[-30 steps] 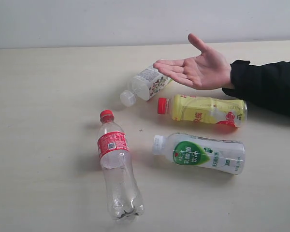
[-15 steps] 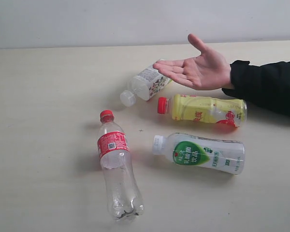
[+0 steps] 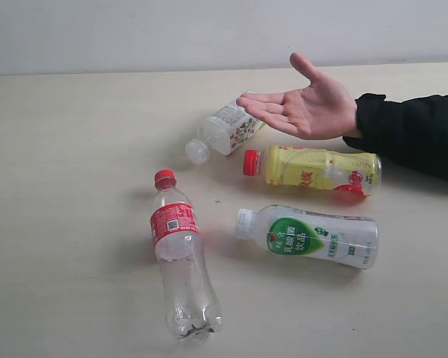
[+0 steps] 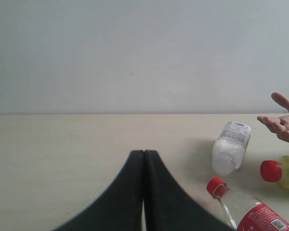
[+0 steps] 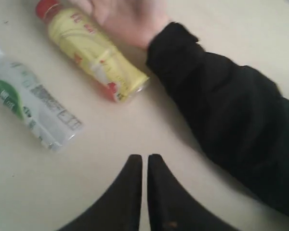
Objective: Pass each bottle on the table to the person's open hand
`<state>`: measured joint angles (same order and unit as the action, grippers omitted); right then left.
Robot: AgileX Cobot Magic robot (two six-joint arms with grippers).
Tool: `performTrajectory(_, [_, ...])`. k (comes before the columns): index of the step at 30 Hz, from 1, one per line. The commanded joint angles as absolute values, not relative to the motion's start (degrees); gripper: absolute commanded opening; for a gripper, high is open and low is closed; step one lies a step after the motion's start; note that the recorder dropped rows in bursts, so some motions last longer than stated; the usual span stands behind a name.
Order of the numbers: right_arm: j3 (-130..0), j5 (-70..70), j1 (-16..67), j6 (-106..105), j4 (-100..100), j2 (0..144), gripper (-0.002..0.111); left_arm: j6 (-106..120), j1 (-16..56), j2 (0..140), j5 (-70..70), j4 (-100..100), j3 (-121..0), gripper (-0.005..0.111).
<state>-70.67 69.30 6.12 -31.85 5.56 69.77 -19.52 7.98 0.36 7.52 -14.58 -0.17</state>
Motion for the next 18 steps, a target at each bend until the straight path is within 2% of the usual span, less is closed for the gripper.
performTrajectory(1, [-71.2,70.0,13.1,-34.4,4.7,78.8,0.023,-19.4,7.9,0.0,7.4,-14.6,0.0,0.000])
performTrajectory(3, [-71.2,70.0,19.3,-37.4,3.5,84.5,0.034,-19.4,7.9,0.0,7.4,-14.6,0.0,0.000])
performTrajectory(9, [-71.2,70.0,29.4,-39.4,1.7,93.7,0.058,-19.4,7.9,0.0,7.4,-14.6,0.0,0.000])
performTrajectory(13, [-71.2,70.0,30.0,-34.2,4.4,97.7,0.058,-19.4,7.9,0.0,7.4,-14.6,0.0,0.000])
performTrajectory(18, [-71.2,70.0,30.0,-37.4,2.8,101.8,0.060,-19.4,7.9,0.0,7.4,-14.6,0.0,0.000])
